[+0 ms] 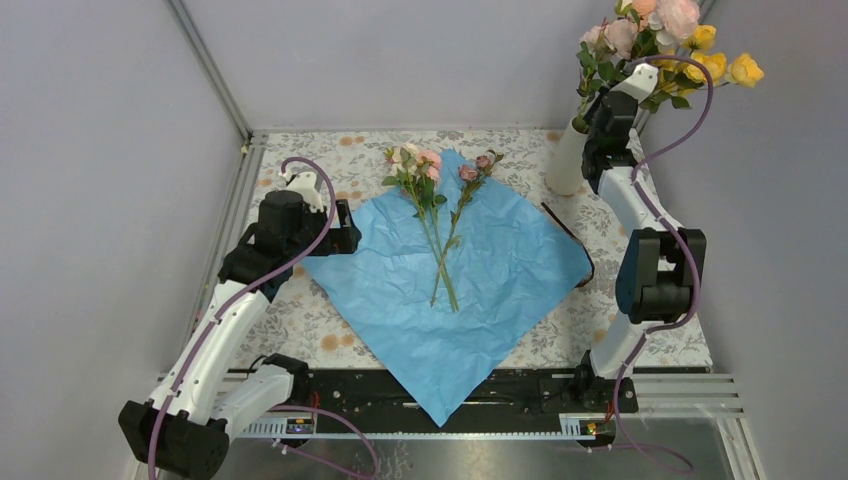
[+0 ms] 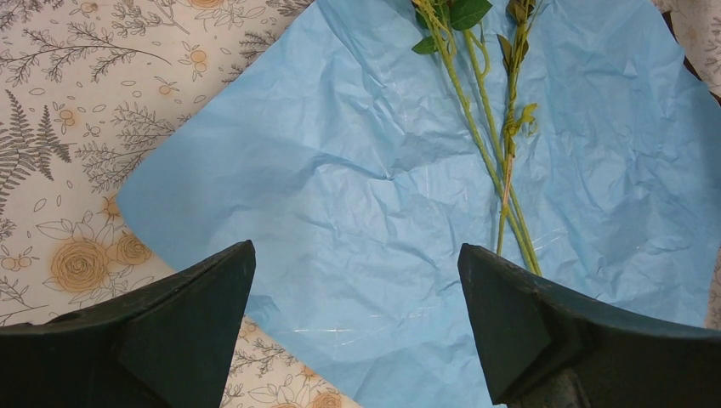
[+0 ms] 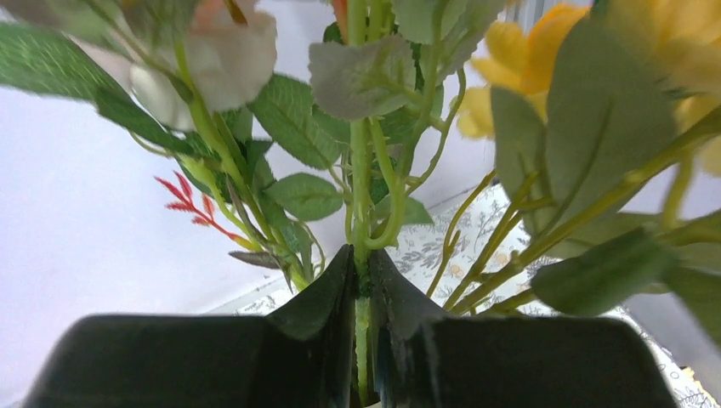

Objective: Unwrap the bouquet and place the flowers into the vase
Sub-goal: Insert the fake flower into the vase.

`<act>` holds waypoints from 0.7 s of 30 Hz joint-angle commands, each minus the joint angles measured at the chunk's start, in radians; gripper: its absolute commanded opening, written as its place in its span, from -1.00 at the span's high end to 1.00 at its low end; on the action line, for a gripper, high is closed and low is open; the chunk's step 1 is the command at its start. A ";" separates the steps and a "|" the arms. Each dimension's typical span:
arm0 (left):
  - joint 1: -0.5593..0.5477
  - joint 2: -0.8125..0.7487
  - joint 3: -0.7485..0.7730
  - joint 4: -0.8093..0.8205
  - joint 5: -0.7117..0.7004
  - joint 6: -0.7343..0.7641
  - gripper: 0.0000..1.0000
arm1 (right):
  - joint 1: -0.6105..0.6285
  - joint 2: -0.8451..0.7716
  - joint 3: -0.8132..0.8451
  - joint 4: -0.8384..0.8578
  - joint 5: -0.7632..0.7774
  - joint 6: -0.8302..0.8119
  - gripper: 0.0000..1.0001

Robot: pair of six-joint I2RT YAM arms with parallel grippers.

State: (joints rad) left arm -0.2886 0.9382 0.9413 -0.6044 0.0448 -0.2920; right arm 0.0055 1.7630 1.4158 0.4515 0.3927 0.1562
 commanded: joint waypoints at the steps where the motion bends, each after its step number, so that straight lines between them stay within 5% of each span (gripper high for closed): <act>1: 0.005 -0.008 -0.001 0.038 0.012 0.005 -0.98 | 0.001 0.019 0.023 -0.014 -0.033 0.025 0.92; 14: 0.005 -0.018 -0.004 0.038 0.004 0.006 -0.98 | 0.001 0.016 -0.056 -0.057 -0.117 0.091 0.80; 21: 0.006 -0.022 -0.005 0.038 0.015 0.006 -0.98 | 0.001 -0.049 -0.072 -0.080 -0.136 0.099 0.38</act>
State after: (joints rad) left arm -0.2886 0.9379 0.9398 -0.6044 0.0452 -0.2920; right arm 0.0055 1.7908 1.3411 0.3664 0.2852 0.2367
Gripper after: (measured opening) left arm 0.989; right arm 0.256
